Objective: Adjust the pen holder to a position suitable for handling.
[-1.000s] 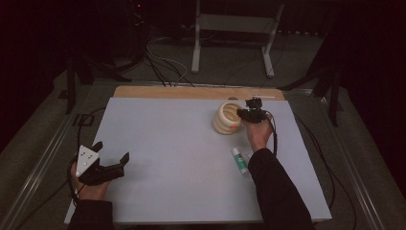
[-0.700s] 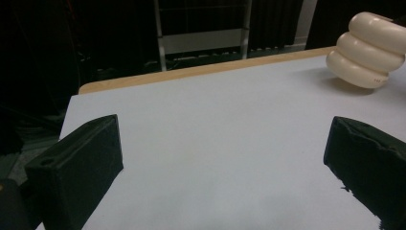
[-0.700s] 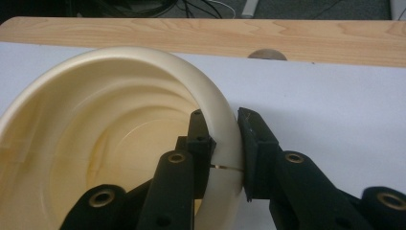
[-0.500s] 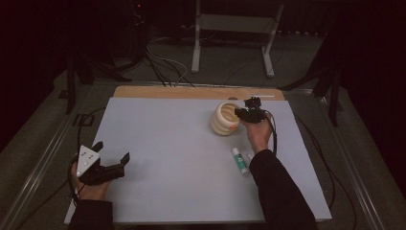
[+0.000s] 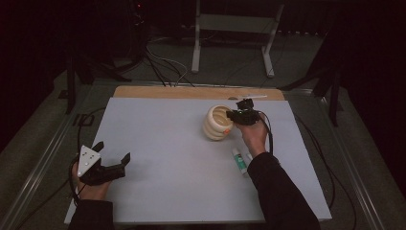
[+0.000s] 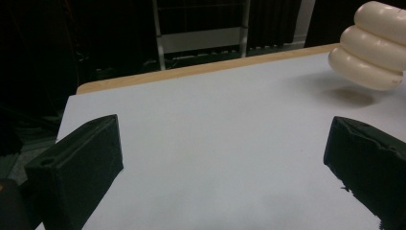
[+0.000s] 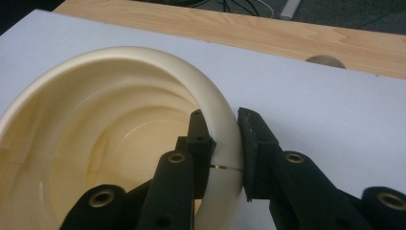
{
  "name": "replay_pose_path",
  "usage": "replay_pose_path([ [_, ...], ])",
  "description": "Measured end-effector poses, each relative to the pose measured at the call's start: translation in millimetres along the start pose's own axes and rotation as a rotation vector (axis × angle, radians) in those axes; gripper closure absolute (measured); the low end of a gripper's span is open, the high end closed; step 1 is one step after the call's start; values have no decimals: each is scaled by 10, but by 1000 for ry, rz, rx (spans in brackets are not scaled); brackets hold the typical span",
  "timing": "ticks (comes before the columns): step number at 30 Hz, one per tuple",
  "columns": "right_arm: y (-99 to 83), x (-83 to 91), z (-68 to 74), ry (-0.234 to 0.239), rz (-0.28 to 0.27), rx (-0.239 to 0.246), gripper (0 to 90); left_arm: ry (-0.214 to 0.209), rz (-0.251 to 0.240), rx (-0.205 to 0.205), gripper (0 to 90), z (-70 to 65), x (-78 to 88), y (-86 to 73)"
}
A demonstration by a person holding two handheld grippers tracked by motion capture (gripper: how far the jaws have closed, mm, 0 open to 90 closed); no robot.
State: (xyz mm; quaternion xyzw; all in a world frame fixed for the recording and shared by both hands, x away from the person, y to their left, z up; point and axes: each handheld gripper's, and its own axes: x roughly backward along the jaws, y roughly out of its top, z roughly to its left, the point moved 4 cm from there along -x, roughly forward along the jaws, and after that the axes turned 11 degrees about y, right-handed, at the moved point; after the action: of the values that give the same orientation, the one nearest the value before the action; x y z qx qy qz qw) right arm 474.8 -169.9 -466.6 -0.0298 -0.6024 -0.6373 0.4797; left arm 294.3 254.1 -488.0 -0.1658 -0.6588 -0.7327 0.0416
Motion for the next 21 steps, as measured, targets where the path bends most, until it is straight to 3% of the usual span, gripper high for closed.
replay_pose_path([
  [21, -98, -22, 403, 65, 95, 131, 768, -11, 9, -21, 2, -35, -12, -6],
])
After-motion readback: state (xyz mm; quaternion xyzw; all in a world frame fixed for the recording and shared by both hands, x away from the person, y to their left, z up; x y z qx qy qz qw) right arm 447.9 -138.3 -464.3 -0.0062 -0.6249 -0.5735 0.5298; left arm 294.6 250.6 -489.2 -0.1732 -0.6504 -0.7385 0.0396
